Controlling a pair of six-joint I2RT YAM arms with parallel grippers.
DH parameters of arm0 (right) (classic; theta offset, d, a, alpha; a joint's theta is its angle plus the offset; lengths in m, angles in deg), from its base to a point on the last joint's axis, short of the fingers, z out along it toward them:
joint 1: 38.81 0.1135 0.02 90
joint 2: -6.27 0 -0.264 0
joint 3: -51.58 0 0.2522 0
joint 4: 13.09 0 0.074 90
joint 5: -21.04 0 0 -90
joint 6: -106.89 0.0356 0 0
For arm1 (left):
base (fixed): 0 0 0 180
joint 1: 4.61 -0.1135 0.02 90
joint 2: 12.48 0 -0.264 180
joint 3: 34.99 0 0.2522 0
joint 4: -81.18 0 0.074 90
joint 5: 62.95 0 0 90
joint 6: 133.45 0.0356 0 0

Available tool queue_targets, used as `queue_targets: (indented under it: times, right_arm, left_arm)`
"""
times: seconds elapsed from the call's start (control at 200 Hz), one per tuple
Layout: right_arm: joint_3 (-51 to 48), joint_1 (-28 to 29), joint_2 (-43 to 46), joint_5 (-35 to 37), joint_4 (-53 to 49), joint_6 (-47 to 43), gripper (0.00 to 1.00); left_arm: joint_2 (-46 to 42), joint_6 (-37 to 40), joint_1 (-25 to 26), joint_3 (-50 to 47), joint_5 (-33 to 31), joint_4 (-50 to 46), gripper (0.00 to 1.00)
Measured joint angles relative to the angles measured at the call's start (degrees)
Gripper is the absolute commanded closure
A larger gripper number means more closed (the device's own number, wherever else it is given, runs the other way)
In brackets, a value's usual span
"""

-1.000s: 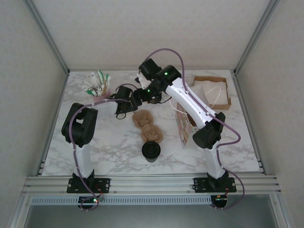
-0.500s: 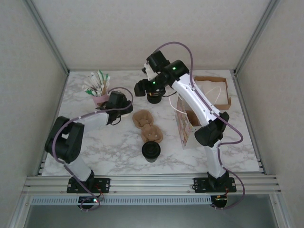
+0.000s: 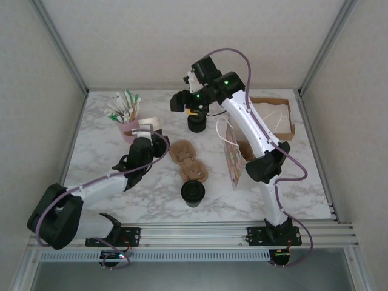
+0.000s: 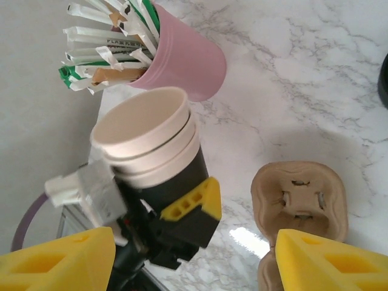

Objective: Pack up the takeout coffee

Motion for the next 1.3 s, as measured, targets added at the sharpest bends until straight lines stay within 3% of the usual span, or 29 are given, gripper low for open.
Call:
queue_targets:
  times: [0.29, 0.706, 0.896, 1.036, 1.302]
  right_arm:
    - [2.58, -0.28, -2.99, -6.03, -0.11, 1.62, 0.31]
    - [2.45, -0.28, -3.02, -9.9, -0.02, 2.58, 0.26]
    - [0.7, -0.28, -3.02, -11.58, 0.0, 2.12, 0.31]
    - [0.5, -0.22, -3.02, -12.63, -0.94, 0.83, 0.41]
    - [0.09, 0.92, -3.1, -13.49, -3.65, -1.99, 0.44]
  left_arm:
    - [-8.92, 7.45, 5.75, -6.4, -7.69, 8.26, 0.41]
    - [-10.05, 17.38, 12.44, -7.23, -14.84, 12.11, 0.4]
    - [-9.64, 21.29, 14.97, -7.23, -17.49, 13.27, 0.4]
    - [-8.15, 24.04, 16.39, -7.23, -19.3, 13.79, 0.39]
    - [-5.51, 27.78, 17.86, -7.17, -21.51, 14.1, 0.38]
